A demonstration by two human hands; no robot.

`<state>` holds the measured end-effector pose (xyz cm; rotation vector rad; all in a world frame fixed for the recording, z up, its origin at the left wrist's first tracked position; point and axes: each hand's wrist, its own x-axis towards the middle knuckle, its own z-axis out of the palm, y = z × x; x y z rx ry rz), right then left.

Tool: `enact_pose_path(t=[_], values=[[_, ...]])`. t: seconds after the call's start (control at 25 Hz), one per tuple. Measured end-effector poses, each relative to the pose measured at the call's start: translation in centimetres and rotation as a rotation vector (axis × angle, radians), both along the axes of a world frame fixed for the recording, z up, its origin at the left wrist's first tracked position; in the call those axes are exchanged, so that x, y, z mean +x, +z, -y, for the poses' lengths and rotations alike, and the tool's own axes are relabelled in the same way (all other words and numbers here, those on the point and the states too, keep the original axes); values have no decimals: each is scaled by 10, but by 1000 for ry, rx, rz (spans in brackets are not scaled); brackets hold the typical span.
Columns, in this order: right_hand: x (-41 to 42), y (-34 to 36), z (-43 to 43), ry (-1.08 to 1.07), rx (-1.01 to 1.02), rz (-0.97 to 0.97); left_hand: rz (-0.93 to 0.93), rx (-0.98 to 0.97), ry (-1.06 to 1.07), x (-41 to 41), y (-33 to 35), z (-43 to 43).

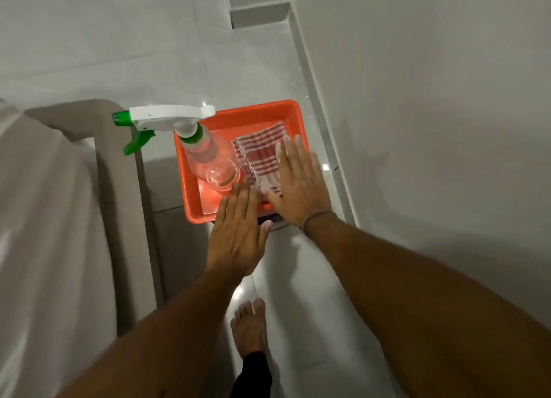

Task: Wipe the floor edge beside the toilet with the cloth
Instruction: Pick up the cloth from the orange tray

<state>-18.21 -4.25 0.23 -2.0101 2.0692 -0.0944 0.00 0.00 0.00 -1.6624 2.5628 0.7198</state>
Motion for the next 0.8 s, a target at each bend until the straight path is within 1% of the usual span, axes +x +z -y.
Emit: enact_pose_path(t=[0.08, 0.16, 0.24, 0.32, 0.52, 0.64, 0.8], values=[[5, -21, 33, 62, 104, -31, 4, 71, 11, 5, -18, 9], [1, -35, 56, 177, 227, -71, 27, 87, -2, 9, -30, 11], [0, -46, 58, 255, 333, -123, 7, 105, -17, 9, -35, 12], [-1, -50, 57, 274, 384, -111, -21, 104, -25, 8, -36, 14], [9, -40, 66, 215, 332, -109, -13, 105, -12, 8, -32, 12], [6, -23, 74, 112, 316, 25, -18, 125, -5, 9, -28, 12], [-3, 26, 61, 16, 189, 104, -29, 72, 1, 5, -7, -1]])
